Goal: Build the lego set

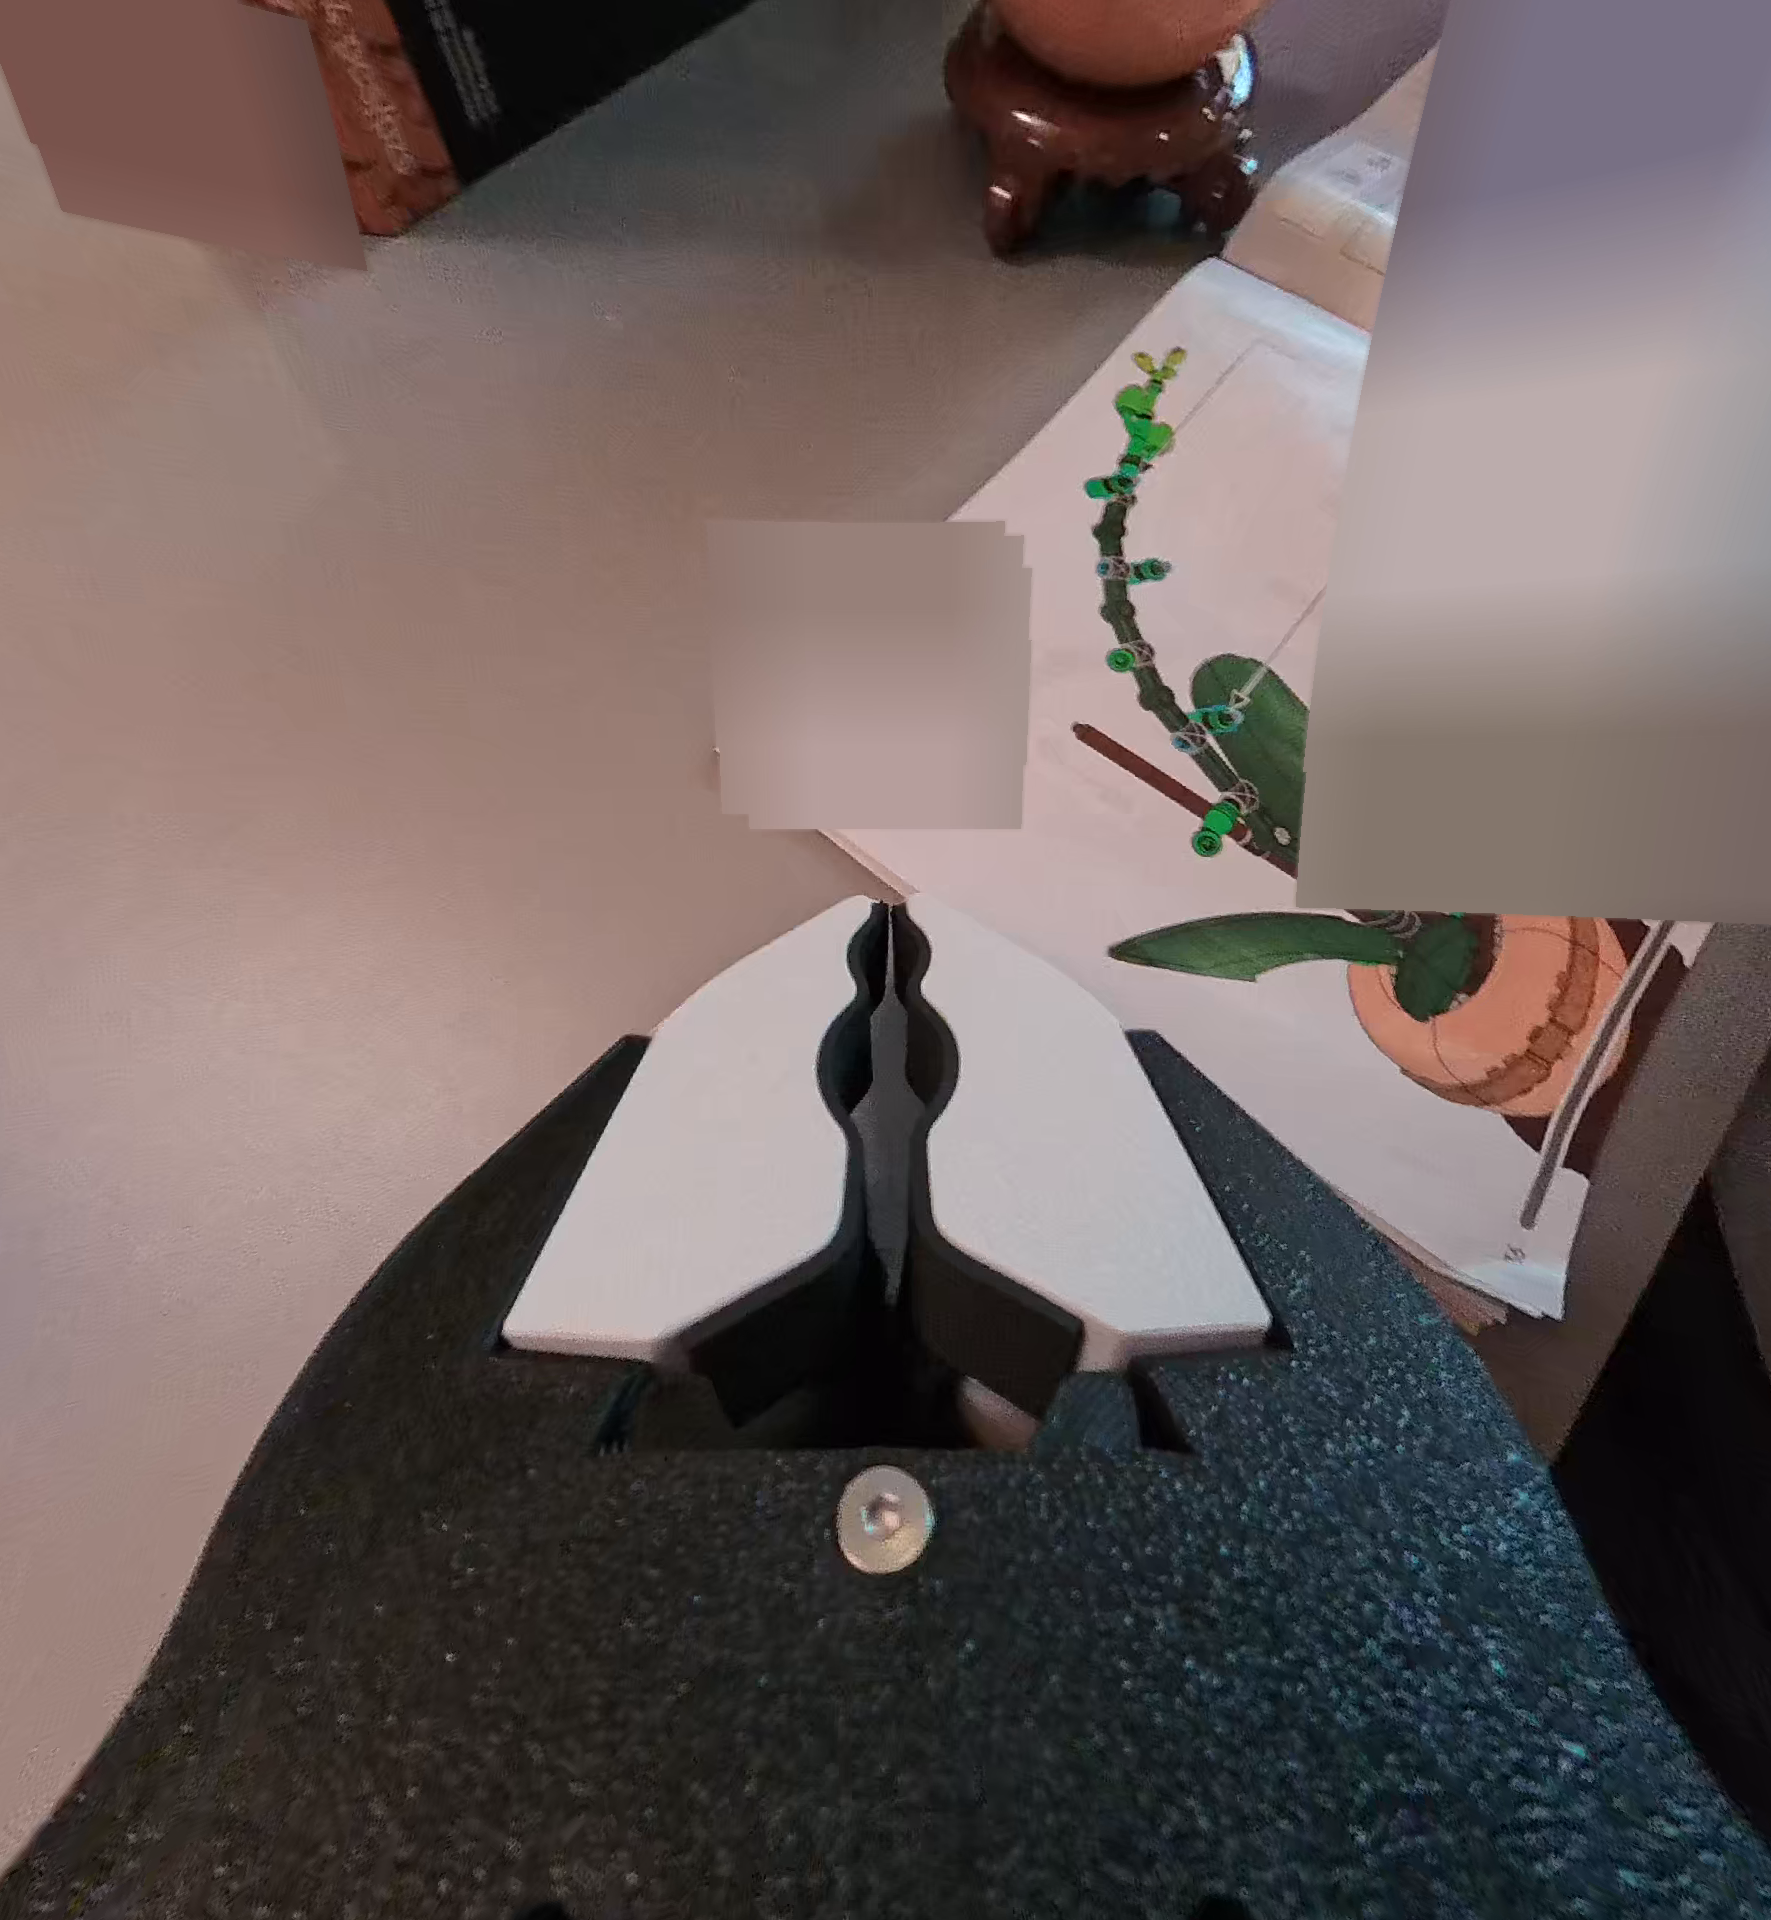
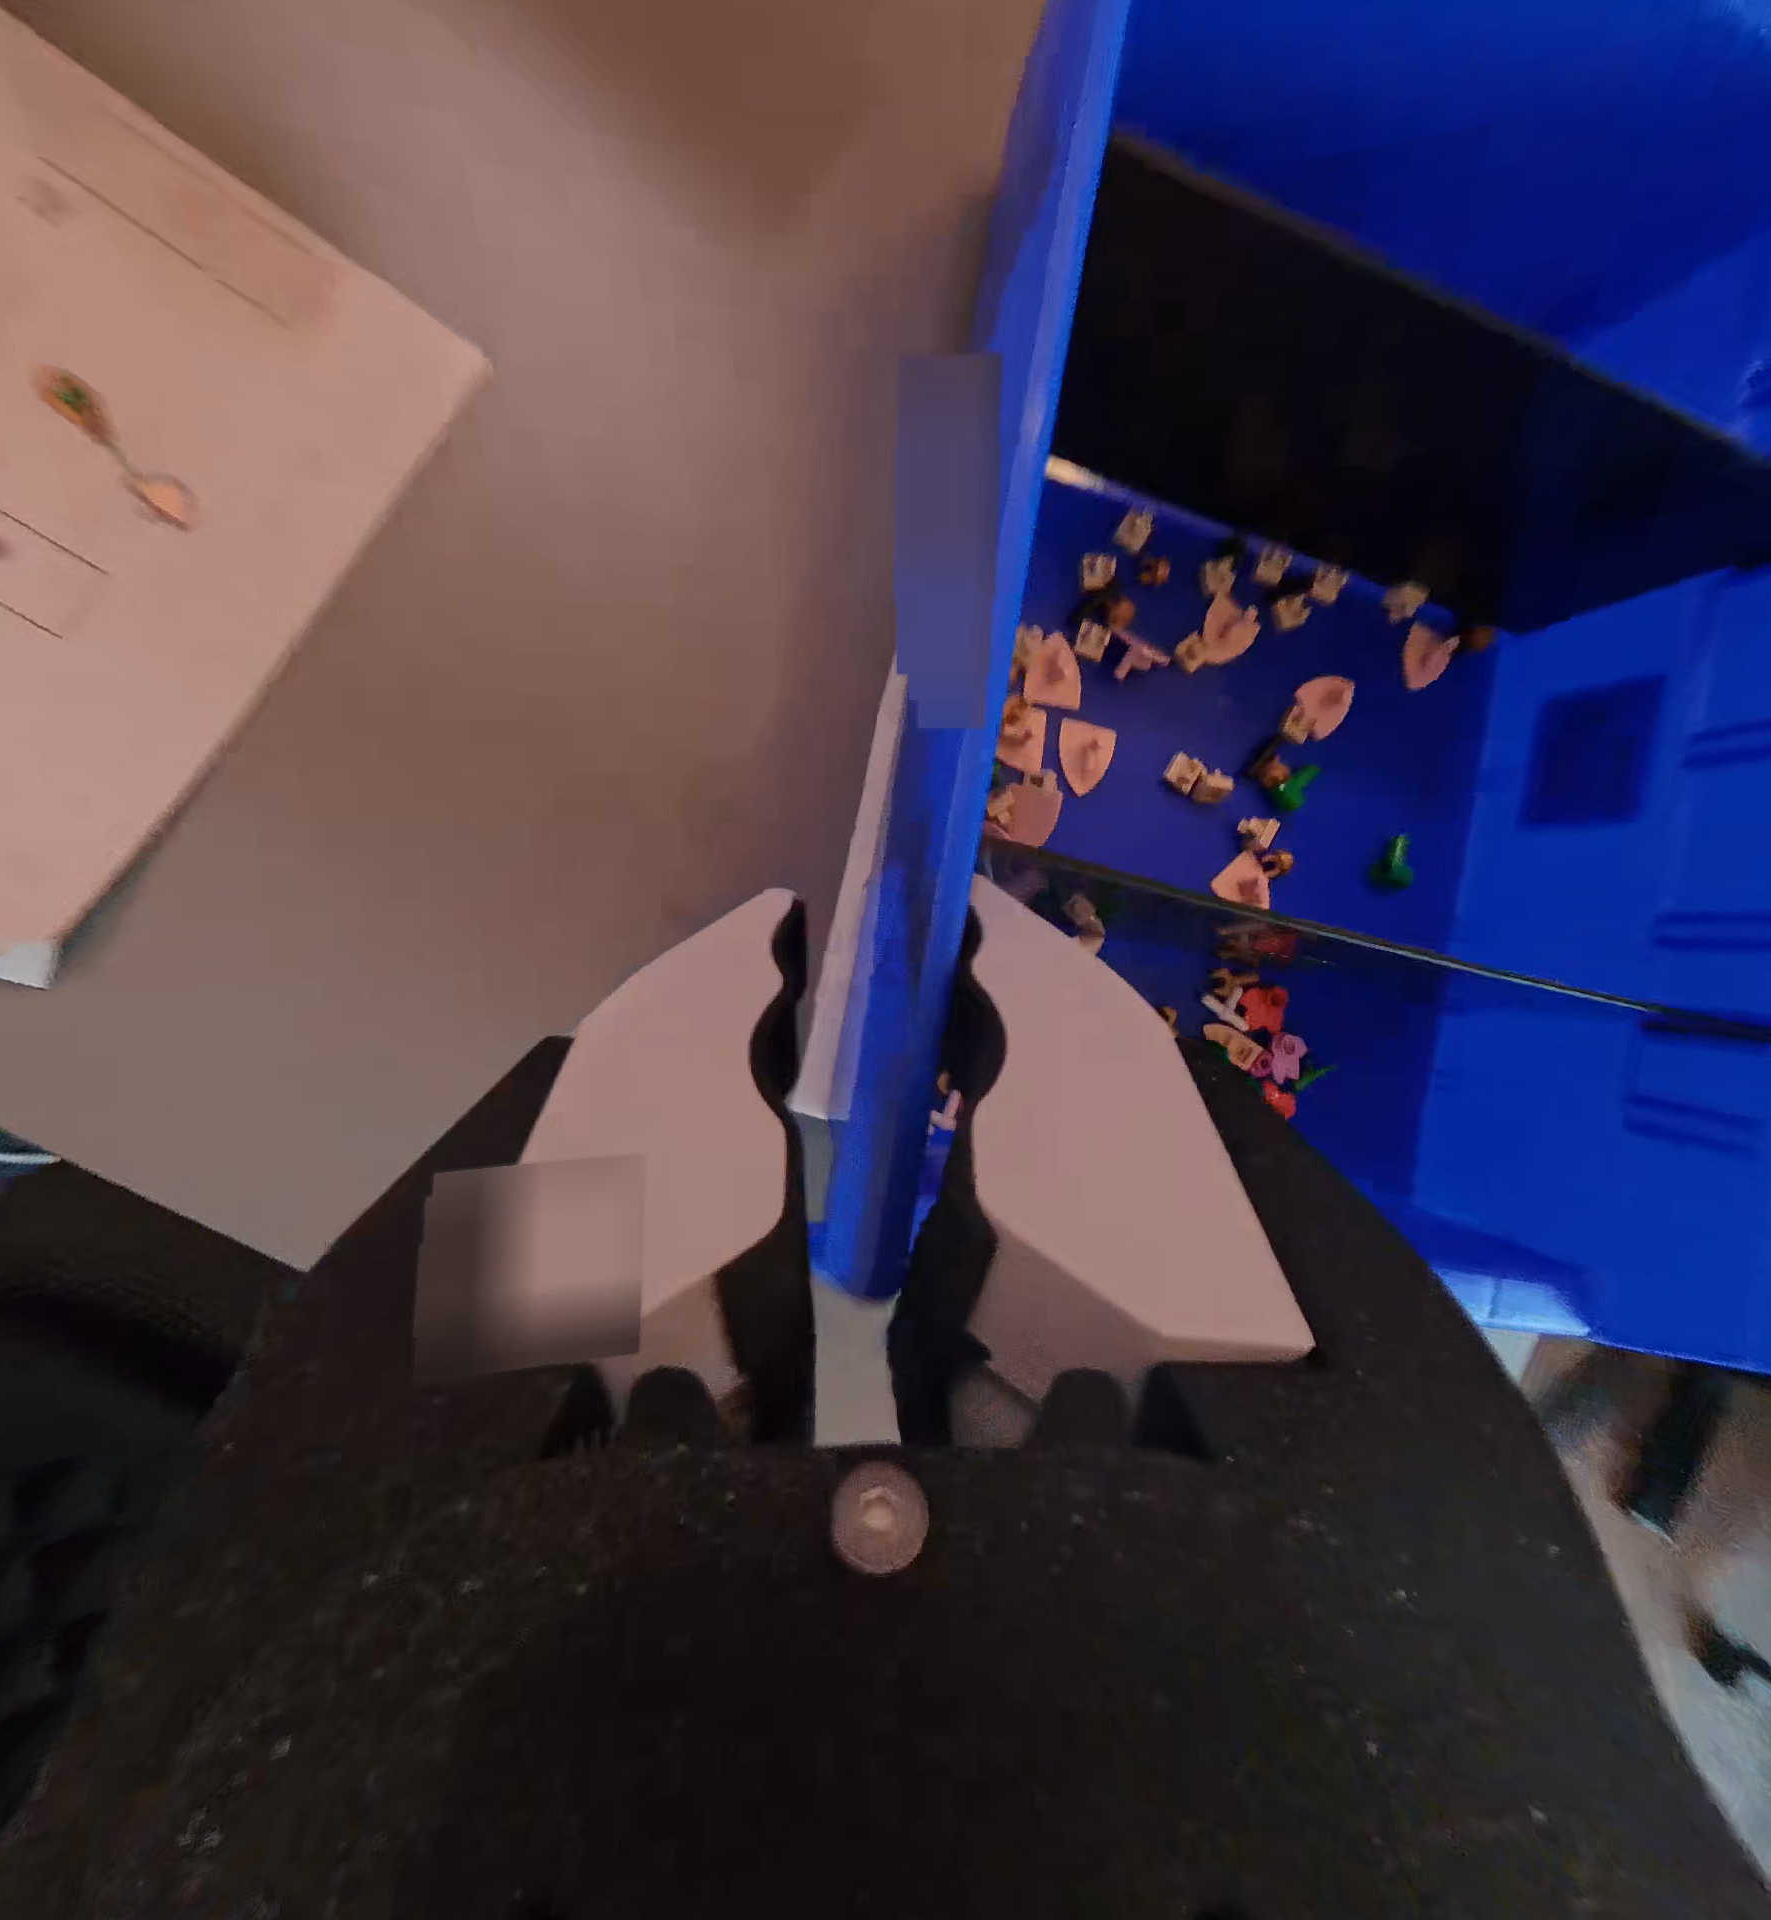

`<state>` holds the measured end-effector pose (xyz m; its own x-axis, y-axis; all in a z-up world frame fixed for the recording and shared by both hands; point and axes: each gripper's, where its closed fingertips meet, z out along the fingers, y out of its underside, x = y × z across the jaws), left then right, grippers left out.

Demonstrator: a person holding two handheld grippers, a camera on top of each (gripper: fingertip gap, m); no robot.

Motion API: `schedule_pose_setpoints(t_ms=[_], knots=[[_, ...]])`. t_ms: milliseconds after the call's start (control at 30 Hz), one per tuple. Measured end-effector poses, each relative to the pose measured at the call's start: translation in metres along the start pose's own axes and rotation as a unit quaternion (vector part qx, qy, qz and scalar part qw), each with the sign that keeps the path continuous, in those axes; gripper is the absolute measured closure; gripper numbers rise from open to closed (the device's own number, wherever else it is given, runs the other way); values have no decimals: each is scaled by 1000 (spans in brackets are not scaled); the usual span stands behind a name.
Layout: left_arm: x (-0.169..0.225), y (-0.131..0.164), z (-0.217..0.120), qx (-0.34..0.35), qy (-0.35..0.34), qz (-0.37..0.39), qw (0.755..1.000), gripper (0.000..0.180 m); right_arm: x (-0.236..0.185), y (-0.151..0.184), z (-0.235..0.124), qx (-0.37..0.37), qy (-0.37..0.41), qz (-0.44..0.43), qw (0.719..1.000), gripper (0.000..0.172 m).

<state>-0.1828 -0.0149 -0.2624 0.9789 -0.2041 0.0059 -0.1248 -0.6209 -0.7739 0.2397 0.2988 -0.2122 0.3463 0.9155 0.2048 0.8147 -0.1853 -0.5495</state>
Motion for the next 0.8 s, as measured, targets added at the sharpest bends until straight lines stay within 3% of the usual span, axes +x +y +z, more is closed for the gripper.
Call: schedule_pose_setpoints(t_ms=[100, 167, 233, 400, 600, 800], knots=[[-7, -7, -2, 13, -27, -2, 1000, 180, 0, -4, -27, 74, -3, 32, 997, 140], [-13, -10, -1, 19, -56, -10, 998, 179, 10, 9, -36, 75, 26, 48, 996, 140], [-22, -10, -1, 23, -89, -22, 995, 179, 3, 18, -37, 77, 14, 38, 996, 156], [-33, -13, -7, 22, -138, -41, 989, 177, -25, 1, -33, 143, -14, 3, 990, 162], [-42, -17, -15, 18, -187, -58, 980, 177, -65, -23, -26, 211, -24, -16, 977, 155], [-38, -31, -16, 24, -179, -46, 982, 176, -98, -29, -32, 257, -101, 12, 961, 152]])
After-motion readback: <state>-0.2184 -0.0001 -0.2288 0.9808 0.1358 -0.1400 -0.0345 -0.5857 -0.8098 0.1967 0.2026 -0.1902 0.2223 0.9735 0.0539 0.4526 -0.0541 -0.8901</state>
